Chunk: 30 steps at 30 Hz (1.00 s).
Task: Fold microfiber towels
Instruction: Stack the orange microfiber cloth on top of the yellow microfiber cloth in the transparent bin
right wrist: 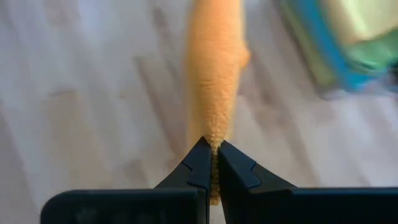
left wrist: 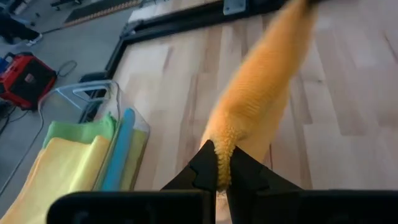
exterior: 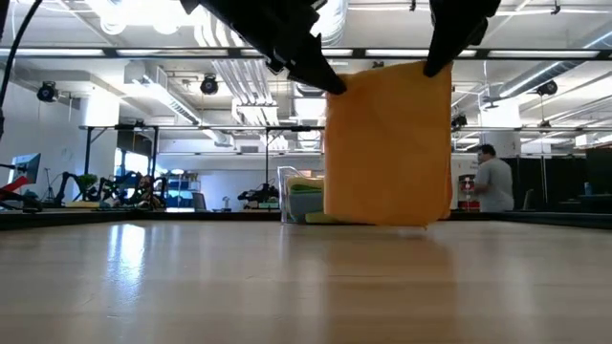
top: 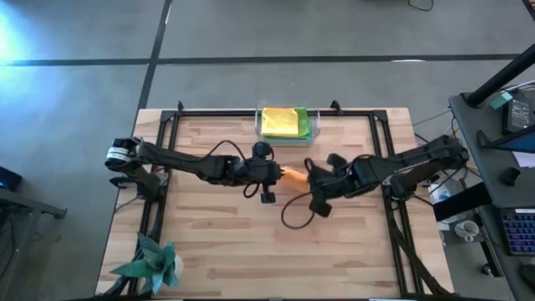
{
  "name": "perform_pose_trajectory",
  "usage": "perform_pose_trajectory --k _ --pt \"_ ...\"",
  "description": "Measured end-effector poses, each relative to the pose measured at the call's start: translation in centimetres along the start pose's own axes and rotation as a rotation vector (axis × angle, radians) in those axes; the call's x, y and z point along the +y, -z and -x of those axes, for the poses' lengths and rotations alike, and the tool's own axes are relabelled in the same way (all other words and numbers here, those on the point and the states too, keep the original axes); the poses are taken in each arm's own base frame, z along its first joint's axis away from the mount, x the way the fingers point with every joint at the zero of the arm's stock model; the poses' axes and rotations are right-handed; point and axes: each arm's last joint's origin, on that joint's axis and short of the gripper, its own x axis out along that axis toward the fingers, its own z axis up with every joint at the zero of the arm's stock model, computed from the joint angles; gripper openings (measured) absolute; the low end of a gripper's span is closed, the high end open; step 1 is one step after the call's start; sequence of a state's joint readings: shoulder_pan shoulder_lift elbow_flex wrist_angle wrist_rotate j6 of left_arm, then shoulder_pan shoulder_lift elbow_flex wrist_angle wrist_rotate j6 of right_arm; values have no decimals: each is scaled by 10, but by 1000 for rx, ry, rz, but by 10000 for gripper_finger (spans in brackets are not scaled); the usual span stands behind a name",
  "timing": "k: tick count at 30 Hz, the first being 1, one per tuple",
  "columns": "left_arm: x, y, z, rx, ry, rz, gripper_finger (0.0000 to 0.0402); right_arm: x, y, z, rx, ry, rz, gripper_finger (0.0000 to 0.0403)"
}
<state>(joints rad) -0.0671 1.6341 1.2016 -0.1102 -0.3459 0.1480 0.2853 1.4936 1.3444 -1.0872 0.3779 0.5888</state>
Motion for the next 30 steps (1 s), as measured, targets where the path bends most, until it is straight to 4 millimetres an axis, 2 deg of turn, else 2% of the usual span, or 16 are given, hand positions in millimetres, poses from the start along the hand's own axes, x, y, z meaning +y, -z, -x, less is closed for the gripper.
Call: perform_pose_trajectory --k 7,16,23,30 --pt "-4 19 0 144 62 -52 1 36 -2 -27 15 -66 15 11" --pt "-9 37 5 312 210 -91 1 76 -17 -69 -33 -257 -24 11" --pt "-13 48 10 425 280 -108 7 92 -25 -88 -98 -324 -102 12" --pt "-13 55 14 507 290 -129 8 98 -27 -109 -88 -329 -165 12"
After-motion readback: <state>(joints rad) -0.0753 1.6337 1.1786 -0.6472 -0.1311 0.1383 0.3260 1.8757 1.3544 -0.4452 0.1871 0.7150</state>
